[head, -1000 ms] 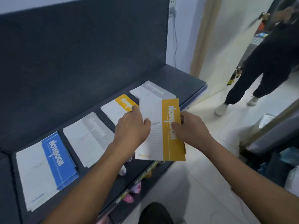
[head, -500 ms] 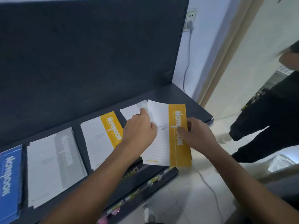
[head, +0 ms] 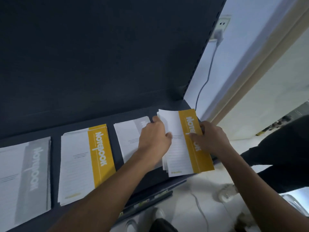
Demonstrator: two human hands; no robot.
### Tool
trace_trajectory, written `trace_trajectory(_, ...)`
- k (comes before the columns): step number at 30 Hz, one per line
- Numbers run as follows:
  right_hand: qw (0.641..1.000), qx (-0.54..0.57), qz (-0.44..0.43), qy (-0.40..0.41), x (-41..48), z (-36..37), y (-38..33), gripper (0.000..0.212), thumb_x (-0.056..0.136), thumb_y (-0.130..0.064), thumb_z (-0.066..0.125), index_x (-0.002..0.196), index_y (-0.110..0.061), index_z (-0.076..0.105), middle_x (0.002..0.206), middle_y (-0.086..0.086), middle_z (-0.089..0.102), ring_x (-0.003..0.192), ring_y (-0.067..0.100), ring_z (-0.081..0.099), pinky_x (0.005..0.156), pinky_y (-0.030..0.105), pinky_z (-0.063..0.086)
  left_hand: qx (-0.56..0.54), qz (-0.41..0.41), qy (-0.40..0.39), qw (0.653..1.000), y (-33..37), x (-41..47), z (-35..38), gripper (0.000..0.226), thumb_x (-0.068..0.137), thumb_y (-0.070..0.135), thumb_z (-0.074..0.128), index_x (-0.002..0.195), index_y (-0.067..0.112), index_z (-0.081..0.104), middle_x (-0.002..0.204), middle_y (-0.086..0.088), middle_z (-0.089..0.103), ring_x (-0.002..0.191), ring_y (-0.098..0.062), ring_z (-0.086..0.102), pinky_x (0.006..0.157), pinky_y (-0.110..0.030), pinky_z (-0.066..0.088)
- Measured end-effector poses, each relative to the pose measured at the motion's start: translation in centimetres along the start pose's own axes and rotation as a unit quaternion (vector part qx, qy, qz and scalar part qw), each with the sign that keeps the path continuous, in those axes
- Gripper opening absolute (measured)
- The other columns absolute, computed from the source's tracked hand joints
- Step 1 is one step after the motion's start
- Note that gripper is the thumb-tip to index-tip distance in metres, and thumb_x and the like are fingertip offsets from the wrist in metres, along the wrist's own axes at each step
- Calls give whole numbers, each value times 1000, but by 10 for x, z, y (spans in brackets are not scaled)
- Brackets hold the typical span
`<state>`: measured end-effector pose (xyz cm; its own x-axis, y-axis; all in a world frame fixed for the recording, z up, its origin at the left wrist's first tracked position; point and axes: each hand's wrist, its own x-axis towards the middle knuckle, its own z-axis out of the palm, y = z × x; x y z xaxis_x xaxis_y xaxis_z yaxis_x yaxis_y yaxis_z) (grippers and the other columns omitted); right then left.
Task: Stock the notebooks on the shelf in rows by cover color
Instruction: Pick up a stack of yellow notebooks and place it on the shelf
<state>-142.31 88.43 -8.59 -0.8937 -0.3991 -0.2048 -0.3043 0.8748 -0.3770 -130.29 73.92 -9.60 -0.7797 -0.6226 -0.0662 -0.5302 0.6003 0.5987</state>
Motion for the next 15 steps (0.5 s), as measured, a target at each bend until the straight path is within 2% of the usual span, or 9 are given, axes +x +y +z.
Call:
trace_trajectory(5, 999, -21, -25, -4, 48, 0, 11, 41, 86, -46, 68, 121, -26, 62, 110, 0, 65, 97, 22, 63, 82, 39, 52, -6, -40, 15, 999, 14, 24, 19, 48, 93, 30, 66, 126, 3, 43, 82, -1, 50, 79, -22, 56, 59, -31, 42)
trace_trajectory(10, 998, -40, -44, -34, 80, 4, 24, 35, 86, -44, 66, 113, -23, 61, 106, 0, 64, 93, 23, 61, 77, 36, 47, 8, -73, 5, 997, 26, 39, 35, 53, 94, 30, 67, 131, 0, 43, 105, -13, 64, 97, -30, 64, 61, -32, 43)
trace_trajectory(12, 997, -44, -56, -39, 90, 5, 29, 28, 85, -41, 64, 106, -22, 61, 102, 0, 64, 90, 22, 61, 73, 35, 46, 16, -83, 4, 996, 31, 44, 42, 54, 93, 28, 67, 132, 0, 42, 108, -14, 64, 98, -31, 65, 63, -33, 46)
trace_trajectory(15, 994, -63, -73, -47, 102, 6, 33, 29, 87, -42, 62, 106, -20, 61, 103, 2, 62, 92, 25, 60, 73, 35, 45, 25, -95, 4, 995, 36, 48, 51, 55, 93, 26, 68, 134, 0, 41, 110, -16, 64, 99, -33, 65, 65, -35, 50)
